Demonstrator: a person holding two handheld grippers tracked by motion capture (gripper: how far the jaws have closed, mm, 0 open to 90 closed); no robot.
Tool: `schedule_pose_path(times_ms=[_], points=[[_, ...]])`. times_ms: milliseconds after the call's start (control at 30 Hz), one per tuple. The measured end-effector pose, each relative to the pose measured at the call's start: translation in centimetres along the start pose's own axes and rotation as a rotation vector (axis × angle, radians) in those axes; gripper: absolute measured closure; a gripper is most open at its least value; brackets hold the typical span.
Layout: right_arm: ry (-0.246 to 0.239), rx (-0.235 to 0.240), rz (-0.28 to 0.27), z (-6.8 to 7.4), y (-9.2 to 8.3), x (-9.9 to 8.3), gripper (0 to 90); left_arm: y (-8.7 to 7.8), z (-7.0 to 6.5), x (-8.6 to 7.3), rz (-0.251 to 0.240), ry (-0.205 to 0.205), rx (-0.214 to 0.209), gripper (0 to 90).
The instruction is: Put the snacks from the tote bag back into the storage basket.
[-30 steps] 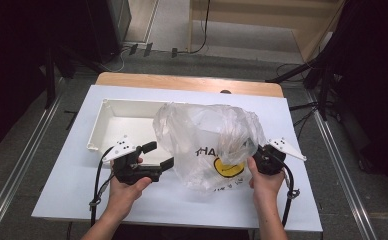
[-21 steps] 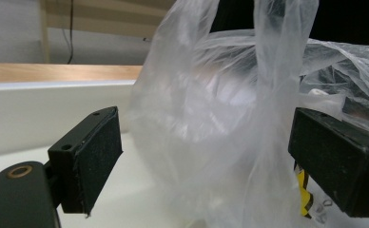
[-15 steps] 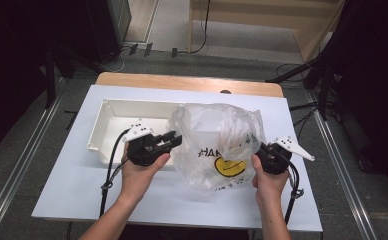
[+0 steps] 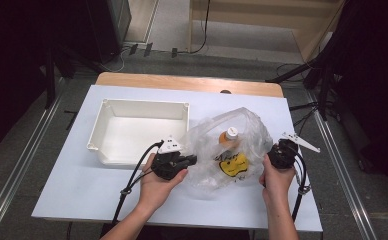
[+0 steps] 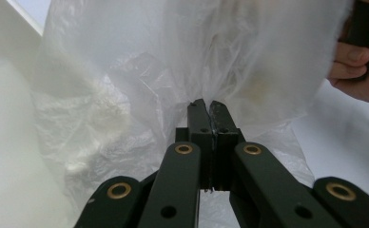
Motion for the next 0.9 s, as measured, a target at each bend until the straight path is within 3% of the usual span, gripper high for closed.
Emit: schedule_pose_path(times_ms=[133, 200, 300, 433, 533, 733, 900], points=[[-0.018, 0.02, 0.0, 0.1, 0.1, -0.1, 75.3, 0.1, -0.2, 0.2, -0.035, -0.035, 0.005, 90.0], [-0.048, 0.072, -0.028, 1.0, -0.5, 0.4, 62.7, 0.1, -0.3, 0.4, -0.051, -0.04, 0.004, 90.0], [-0.101, 0.101, -0.058, 2.4, -1.4, 1.2, 49.7, 0.2, -0.4, 0.6, -0.064, -0.043, 0.006, 90.0], [-0.162, 0.118, -0.079, 4.0, -2.6, 2.1, 37.7, 0.2, -0.5, 0.6, -0.066, -0.041, 0.004, 90.0], [-0.186, 0.105, -0.097, 4.9, -3.4, 2.7, 26.2, 0.2, -0.5, 0.6, -0.066, -0.033, 0.001, 90.0], [-0.21, 0.087, -0.153, 6.4, -5.6, 4.2, 16.8, -0.3, -0.8, 0.8, -0.09, -0.03, -0.003, 90.0], [-0.258, 0.077, -0.204, 7.6, -7.2, 5.4, 15.4, -0.4, -0.7, 0.7, -0.095, -0.023, -0.005, 90.0]])
Point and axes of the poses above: each handheld gripper's, and its own axes: y roughly forward along the jaws, x roughly out of its top, z roughly to its left, the point moved 6 cm from there along y, roughly forward along the jaws, and after that the axes turned 2 degrees about y, right-handed, at the moved point
